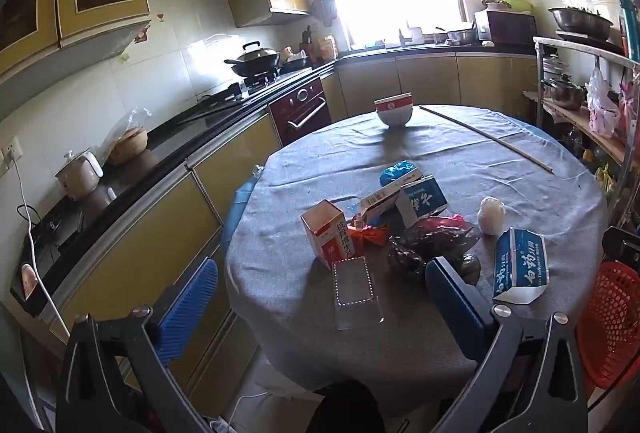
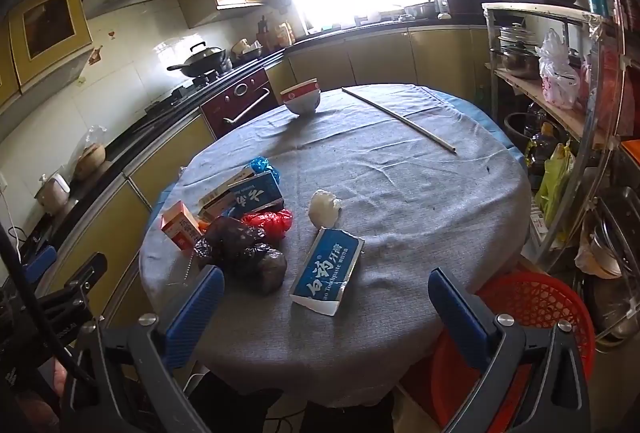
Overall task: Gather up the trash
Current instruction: 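Move both tools toward the trash items on the table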
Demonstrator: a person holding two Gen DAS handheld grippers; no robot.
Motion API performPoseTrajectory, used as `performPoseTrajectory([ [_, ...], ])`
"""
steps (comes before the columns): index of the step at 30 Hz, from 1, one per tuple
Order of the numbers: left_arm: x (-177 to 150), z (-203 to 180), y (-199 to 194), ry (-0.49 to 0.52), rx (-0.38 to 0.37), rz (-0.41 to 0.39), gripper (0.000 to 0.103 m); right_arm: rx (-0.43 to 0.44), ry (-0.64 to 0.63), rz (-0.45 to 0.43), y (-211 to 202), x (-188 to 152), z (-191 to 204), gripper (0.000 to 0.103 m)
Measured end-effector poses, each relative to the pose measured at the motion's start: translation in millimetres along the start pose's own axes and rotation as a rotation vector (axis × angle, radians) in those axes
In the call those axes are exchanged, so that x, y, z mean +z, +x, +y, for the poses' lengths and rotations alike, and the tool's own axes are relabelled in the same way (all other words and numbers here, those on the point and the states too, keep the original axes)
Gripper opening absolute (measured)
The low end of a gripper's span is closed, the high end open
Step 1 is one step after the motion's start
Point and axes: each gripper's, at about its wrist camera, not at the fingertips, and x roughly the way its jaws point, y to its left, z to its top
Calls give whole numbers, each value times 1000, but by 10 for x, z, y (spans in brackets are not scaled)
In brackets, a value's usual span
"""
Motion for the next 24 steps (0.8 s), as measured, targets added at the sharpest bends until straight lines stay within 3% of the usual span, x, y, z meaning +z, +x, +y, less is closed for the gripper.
performPoseTrajectory([
  [24, -70, 146, 232, -36, -10, 41, 103, -29, -20, 64, 205, 26, 170, 103],
])
